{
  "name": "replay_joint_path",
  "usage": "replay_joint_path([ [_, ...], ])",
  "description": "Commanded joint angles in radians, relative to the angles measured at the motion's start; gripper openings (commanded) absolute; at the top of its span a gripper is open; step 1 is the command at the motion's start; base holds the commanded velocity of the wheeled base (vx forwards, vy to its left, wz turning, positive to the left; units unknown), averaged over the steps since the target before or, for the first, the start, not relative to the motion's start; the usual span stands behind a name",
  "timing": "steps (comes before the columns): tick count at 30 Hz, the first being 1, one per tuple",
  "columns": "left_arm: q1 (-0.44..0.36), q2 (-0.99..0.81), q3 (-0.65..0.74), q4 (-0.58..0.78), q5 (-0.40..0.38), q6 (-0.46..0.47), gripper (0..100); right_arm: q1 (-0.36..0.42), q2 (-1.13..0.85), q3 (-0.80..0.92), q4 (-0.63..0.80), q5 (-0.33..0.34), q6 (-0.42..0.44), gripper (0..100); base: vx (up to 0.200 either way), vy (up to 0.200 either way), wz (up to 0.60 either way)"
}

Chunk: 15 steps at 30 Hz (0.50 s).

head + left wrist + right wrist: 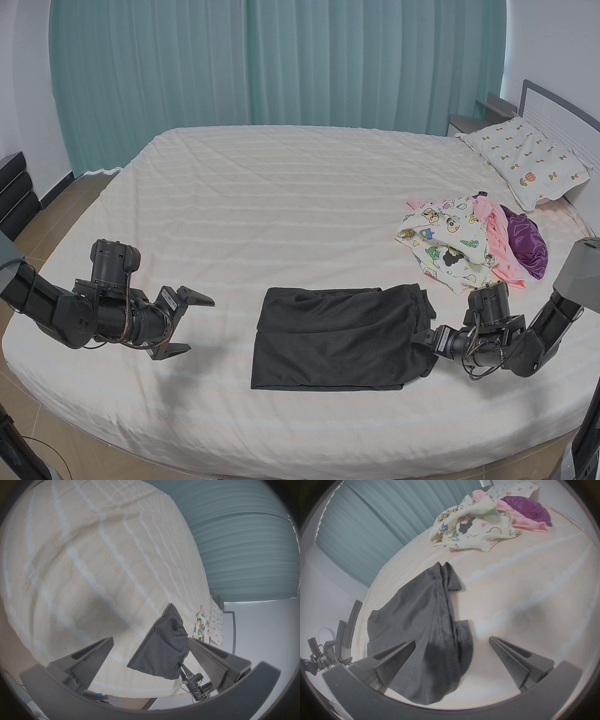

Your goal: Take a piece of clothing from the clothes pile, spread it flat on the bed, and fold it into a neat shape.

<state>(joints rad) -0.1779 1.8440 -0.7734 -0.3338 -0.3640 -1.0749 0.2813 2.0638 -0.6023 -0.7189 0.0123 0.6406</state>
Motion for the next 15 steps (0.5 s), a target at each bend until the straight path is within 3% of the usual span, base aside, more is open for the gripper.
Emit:
replay_joint_path([
  [1, -0.003, 0.003, 0.002, -0.001, -0.001, 0.0, 100, -0.016, -0.073, 0.036, -0.004, 0.006, 0.008, 100, 0.0, 0.0, 0.0],
  [7, -0.018, 0.001, 0.008, -0.002, -0.001, -0.003, 100, -0.017, -0.12, 0.108, -0.004, 0.11, 0.008, 100, 0.0, 0.0, 0.0],
  [15, -0.022, 0.003, 0.008, -0.002, -0.001, -0.007, 100, -0.001, -0.047, 0.101, -0.013, 0.12, 0.007, 100, 0.0, 0.0, 0.0],
])
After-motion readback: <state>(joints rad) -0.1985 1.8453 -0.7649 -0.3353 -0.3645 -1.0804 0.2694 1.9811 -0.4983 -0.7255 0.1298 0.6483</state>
